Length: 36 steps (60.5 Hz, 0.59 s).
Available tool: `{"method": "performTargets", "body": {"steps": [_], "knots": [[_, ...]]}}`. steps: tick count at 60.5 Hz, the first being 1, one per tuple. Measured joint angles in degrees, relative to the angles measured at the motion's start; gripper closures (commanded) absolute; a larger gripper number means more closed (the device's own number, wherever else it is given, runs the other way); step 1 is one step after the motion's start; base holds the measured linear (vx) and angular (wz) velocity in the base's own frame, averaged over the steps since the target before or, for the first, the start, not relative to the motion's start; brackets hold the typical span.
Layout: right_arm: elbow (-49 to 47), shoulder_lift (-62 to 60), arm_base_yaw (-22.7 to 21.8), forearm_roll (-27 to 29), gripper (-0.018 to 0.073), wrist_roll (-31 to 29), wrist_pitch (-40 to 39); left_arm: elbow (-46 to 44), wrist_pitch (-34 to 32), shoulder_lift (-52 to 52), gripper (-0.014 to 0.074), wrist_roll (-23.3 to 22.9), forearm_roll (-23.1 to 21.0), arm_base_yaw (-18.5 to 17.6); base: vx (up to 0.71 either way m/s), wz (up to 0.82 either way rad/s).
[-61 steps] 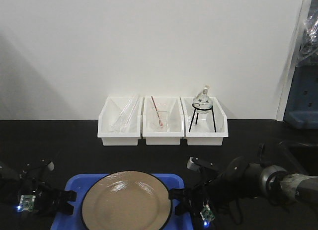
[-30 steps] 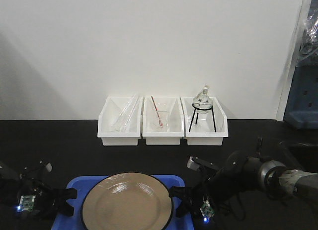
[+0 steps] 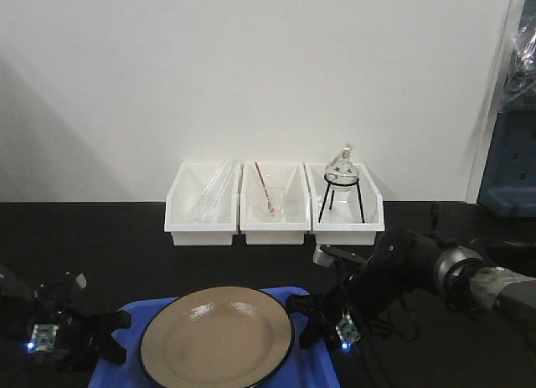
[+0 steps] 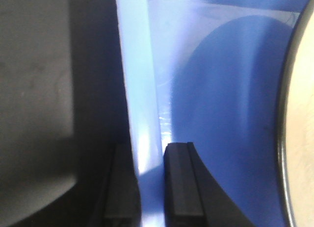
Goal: Place disk in tray to left cabinet
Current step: 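Close both grippers on the tray edges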
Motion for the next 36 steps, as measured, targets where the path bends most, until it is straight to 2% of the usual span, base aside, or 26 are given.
{"method": "performTargets", "body": {"steps": [18, 36], "knots": [[-2.68, 0.0, 0.0, 0.26, 0.0562, 1.43, 2.08, -8.57, 7.45, -0.09, 0.0599, -9.69, 9.0, 0.0, 0.0, 0.0], [-10.04, 0.0, -0.04, -1.85, 0.0562, 5.13, 8.52, -16.34, 14.33, -0.09, 0.0599, -14.63, 12.37, 0.0, 0.0, 0.0]]}}
